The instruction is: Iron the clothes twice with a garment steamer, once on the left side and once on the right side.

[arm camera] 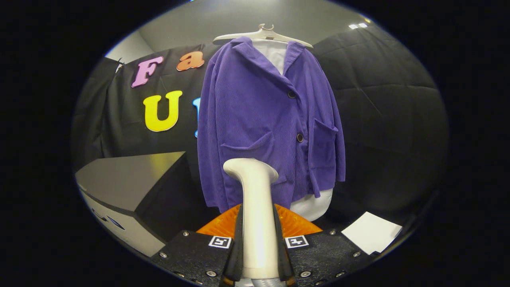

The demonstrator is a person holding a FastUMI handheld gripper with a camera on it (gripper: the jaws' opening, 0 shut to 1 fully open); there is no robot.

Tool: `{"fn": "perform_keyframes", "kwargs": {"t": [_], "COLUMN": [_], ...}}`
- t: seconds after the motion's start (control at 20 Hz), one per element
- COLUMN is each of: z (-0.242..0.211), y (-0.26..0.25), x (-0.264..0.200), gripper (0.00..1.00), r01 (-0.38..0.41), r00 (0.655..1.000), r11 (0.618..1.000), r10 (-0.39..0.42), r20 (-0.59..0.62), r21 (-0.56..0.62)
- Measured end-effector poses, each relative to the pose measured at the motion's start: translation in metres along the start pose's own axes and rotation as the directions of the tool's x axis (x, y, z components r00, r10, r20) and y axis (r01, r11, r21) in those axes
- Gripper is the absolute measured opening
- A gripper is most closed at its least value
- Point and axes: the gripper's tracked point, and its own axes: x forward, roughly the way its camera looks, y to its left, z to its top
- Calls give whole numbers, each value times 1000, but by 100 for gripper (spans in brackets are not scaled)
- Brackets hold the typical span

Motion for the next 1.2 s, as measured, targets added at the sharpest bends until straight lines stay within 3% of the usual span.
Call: {"fn": "perform_keyframes", "kwargs": {"t": [0.35, 0.55, 0.9, 1.2], "z": [-57, -67, 36, 132], "y": [-1, -1, -14, -21], "x": [8, 8, -39, -64], "gripper": [35, 35, 35, 34], "r01": [7, 6, 20, 38], "r00": [996, 994, 994, 954], "r11": [1000, 999, 1000, 999], "r10": [-8, -9, -19, -39], "r20": [-94, -109, 112, 296], "r21": [-11, -31, -4, 8]}}
